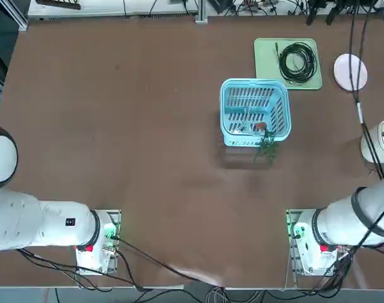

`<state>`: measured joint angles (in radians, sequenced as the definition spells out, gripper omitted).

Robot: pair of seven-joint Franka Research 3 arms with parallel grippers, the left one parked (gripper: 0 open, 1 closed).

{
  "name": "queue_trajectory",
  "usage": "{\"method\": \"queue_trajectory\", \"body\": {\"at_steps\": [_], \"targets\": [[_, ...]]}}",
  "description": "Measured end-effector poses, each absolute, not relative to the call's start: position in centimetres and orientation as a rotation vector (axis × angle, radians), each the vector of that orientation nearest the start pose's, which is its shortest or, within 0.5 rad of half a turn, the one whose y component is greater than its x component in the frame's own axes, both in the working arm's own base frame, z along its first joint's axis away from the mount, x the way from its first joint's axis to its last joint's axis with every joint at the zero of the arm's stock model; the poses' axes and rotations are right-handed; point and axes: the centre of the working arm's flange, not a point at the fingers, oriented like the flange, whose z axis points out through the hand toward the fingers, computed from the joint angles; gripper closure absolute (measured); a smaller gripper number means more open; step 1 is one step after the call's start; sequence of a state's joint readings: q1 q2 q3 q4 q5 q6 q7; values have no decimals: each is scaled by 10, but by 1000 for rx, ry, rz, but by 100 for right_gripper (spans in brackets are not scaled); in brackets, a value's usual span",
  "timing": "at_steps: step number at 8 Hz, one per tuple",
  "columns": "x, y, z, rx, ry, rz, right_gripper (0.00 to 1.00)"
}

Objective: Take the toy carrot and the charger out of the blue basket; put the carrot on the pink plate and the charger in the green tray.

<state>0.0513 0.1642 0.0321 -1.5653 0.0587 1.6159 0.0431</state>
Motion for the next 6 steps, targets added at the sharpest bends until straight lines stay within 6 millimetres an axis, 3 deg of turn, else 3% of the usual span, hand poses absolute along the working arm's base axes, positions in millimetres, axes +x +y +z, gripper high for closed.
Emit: {"method": "queue_trajectory", "body": {"at_steps": [4,6], "targets": [[473,145,462,-3099,77,46,0],[437,198,409,-3089,79,-23,0]]}}
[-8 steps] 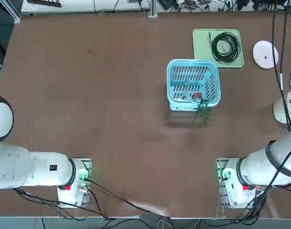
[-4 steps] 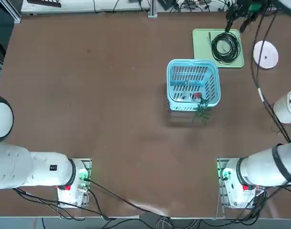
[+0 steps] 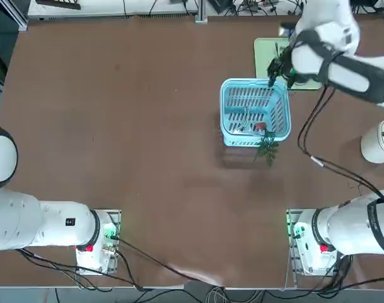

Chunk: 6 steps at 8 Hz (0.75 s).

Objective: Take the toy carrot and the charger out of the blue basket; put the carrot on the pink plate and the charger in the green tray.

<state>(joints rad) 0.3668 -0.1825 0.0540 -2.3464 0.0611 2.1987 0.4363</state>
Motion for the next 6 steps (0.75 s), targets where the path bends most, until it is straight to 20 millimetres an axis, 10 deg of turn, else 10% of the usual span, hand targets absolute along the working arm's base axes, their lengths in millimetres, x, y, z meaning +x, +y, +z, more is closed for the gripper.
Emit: {"method": "queue_trajectory", "body": {"at_steps": [2,6], "targets": [[413,208,343,-3083,64,-57,0],[385,228,304,-3112,114,29,0]]}}
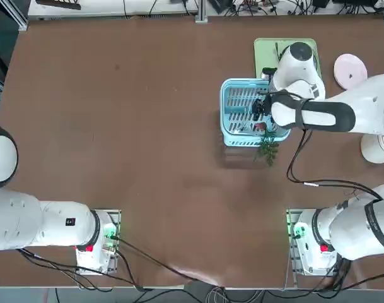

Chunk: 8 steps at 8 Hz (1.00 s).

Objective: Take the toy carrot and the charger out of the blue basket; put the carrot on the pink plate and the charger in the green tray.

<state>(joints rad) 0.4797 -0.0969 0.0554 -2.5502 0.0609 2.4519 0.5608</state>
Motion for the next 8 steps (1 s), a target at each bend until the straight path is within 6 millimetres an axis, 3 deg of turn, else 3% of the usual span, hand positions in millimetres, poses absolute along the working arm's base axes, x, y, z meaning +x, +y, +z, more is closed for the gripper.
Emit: {"method": "queue_trajectory", "body": {"at_steps": [4,7,8], "targets": [[379,234,285,-3130,147,83,0],[367,250,270,-3147,168,122,0],[367,250,269,-3147,171,123,4]]}}
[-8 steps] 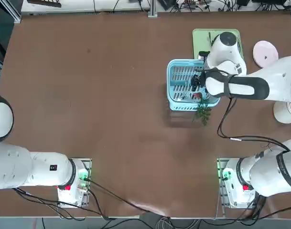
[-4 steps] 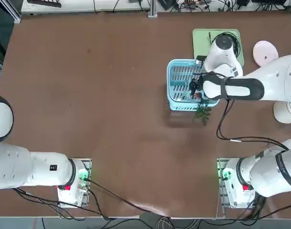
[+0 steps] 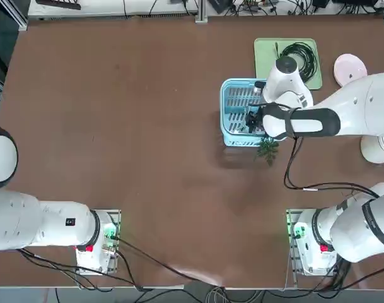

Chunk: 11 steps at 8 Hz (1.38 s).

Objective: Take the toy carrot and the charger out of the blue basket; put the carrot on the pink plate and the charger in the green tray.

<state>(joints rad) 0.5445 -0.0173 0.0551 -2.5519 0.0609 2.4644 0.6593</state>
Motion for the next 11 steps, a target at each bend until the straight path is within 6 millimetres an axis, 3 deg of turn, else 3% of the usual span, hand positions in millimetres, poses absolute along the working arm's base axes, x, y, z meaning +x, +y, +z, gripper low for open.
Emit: {"method": "queue_trajectory", "body": {"at_steps": [1,2,3,5,8,9,11], "targets": [[367,250,269,-3147,176,122,6],[368,249,269,-3146,179,122,19],[368,248,269,-3146,181,122,44],[370,247,273,-3144,190,119,79],[377,246,301,-3139,202,116,82],[383,247,323,-3146,210,142,82],[406,242,392,-3162,252,218,82]]}}
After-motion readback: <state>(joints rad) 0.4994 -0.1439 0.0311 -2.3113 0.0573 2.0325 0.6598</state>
